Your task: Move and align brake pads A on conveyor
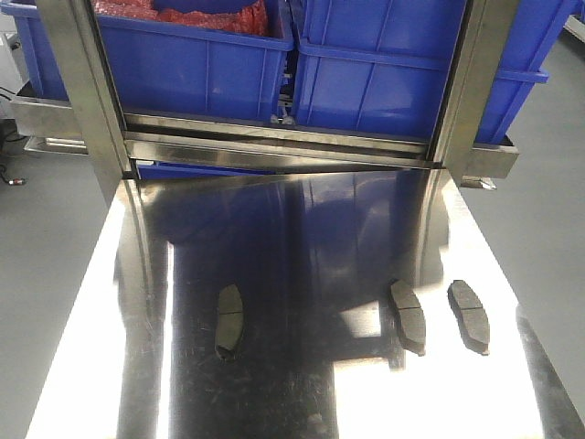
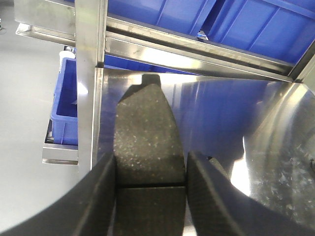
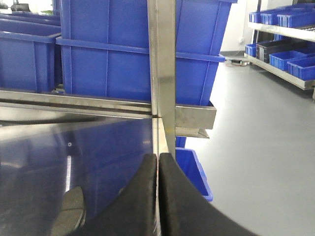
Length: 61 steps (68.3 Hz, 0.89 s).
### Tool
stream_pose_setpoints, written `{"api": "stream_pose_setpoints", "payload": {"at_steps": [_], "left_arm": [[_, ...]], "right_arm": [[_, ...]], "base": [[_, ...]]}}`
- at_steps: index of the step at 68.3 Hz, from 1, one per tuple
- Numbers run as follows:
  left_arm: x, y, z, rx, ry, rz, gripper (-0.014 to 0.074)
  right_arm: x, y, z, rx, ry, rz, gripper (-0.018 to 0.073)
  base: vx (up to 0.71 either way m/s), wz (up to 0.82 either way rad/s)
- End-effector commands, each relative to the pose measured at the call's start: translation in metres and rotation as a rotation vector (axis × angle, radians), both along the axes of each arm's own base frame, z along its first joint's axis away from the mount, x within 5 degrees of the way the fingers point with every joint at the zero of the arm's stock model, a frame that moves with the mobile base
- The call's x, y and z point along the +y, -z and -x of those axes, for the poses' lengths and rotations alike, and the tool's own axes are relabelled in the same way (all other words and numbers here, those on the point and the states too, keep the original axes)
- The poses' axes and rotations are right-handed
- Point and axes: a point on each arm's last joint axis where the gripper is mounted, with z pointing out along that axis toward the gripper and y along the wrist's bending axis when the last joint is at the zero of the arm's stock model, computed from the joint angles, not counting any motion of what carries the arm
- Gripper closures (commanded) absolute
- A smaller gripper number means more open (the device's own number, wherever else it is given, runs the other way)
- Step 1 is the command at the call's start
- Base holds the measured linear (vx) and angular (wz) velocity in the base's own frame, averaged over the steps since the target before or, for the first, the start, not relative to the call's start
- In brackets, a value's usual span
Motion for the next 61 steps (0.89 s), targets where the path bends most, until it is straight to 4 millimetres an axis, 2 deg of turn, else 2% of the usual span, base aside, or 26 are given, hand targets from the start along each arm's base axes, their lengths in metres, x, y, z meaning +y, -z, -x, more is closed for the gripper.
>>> {"api": "stream_pose_setpoints", "payload": {"at_steps": [1, 12, 24, 30, 36, 46, 53, 58, 61], "left_arm": [[-0.003, -0.015, -0.001, -0.096, 0.034, 0.017, 0.0419], [-0.003, -0.015, -0.001, -0.096, 0.034, 0.017, 0.0419], [-0.003, -0.015, -0.001, -0.096, 0.034, 0.017, 0.0419], [-0.003, -0.015, -0.001, -0.096, 0.034, 0.017, 0.0419], [-0.003, -0.015, -0.001, -0.096, 0.034, 0.017, 0.0419], [-0.003, -0.015, -0.001, -0.096, 0.034, 0.017, 0.0419], [-0.003, -0.015, -0.001, -0.096, 0.034, 0.017, 0.0419], [-0.003, -0.015, -0.001, -0.096, 0.034, 0.017, 0.0419], [-0.003, -0.015, -0.001, -0.096, 0.034, 0.017, 0.0419]], "right_arm": [[-0.001, -0.039, -0.009, -0.02, 0.007, 0.026, 0.0565], [-0.002, -0.071, -0.027, 0.066, 0.006, 0.022, 0.0564], [-0.003, -0.073, -0.039, 0.099, 0.003, 0.042, 0.0557], [-0.003, -0.074, -0.039, 0.099, 0.003, 0.043, 0.0504], [-0.003, -0.073, -0.039, 0.1, 0.003, 0.043, 0.0392], [-0.003, -0.073, -0.039, 0.1, 0.003, 0.043, 0.0069], [-0.003, -0.073, -0.039, 0.1, 0.003, 0.043, -0.0097], [-0.002, -0.073, -0.039, 0.1, 0.002, 0.036, -0.0168], [-0.002, -0.073, -0.039, 0.1, 0.002, 0.036, -0.0169]], "base": [[0.0, 0.0], [0.0, 0.0], [0.0, 0.0], [0.0, 0.0], [0.0, 0.0], [0.0, 0.0], [0.0, 0.0], [0.0, 0.0], [0.0, 0.0]]}}
